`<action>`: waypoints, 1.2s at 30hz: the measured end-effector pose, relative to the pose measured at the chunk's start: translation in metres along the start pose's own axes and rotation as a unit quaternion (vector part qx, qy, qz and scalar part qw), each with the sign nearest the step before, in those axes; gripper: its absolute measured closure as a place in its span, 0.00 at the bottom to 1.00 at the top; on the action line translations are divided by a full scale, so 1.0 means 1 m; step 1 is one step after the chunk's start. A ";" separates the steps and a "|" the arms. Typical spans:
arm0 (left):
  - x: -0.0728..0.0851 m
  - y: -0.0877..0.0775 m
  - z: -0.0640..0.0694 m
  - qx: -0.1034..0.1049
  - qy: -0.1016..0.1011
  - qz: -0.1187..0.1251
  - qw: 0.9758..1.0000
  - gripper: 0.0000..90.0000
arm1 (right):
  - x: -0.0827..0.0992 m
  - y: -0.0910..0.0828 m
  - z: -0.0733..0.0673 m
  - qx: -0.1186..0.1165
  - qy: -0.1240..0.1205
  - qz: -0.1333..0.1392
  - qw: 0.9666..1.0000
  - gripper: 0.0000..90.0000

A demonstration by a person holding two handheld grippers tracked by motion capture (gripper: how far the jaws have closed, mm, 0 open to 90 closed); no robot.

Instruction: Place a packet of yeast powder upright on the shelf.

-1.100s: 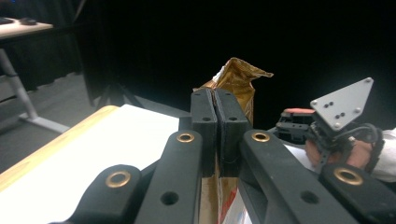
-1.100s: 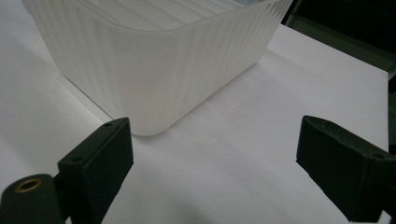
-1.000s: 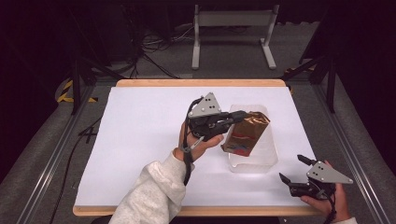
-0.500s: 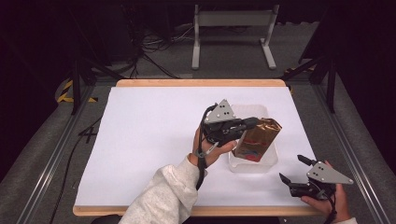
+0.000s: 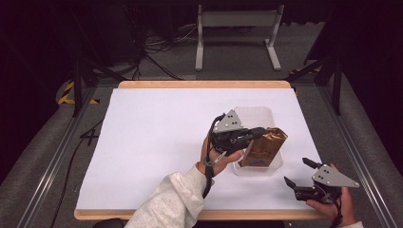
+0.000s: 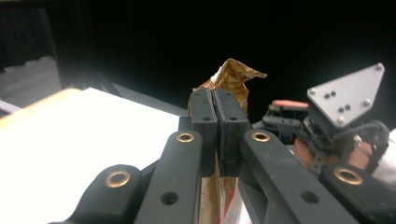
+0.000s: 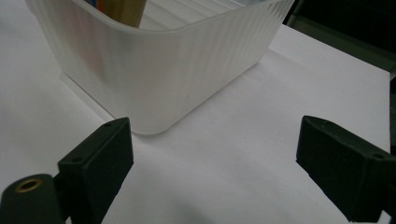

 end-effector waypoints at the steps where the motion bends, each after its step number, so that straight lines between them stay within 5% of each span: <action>1: 0.002 -0.001 -0.001 0.002 0.001 -0.002 1.000 0.98 | 0.000 0.000 0.000 0.000 0.000 0.000 1.000 0.13; 24: 0.024 -0.013 -0.001 0.009 0.006 -0.031 0.999 0.98 | 0.000 0.001 -0.001 -0.001 -0.003 -0.001 1.000 0.13; 36: 0.028 -0.025 -0.003 0.004 0.031 -0.058 0.998 0.98 | 0.000 0.001 -0.001 -0.001 -0.004 -0.002 1.000 0.13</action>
Point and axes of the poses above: each handheld gripper's, and its own axes: y roughly forward along the jaws, x roughly out of its underside, z roughly to its right, the point moved 1 cm from there along y, roughly forward along the jaws, and after that the axes turned 6 degrees about y, right-handed, at the moved point
